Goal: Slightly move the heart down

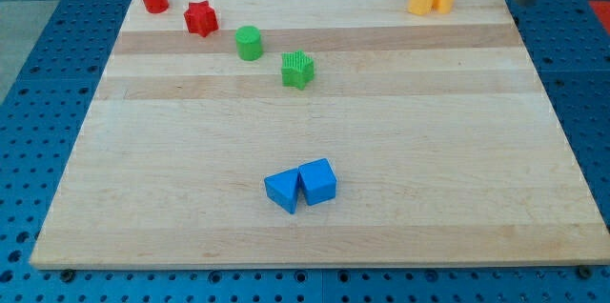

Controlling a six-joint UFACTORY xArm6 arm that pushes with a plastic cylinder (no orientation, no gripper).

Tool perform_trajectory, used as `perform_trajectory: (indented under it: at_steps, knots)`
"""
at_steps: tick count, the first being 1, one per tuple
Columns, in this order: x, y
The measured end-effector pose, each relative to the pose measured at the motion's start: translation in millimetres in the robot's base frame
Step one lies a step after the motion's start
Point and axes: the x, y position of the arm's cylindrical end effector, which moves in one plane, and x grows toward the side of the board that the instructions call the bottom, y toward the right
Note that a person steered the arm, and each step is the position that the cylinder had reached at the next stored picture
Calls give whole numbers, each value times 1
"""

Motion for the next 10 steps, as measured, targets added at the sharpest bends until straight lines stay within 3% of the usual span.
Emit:
perform_trajectory:
  at_steps: [1,3,5,6,8,10]
  knots:
    - [-2,-4]
    - [29,-89]
    - [-2,-91]
    - [4,-118]
    - [79,-120]
    - [62,-139]
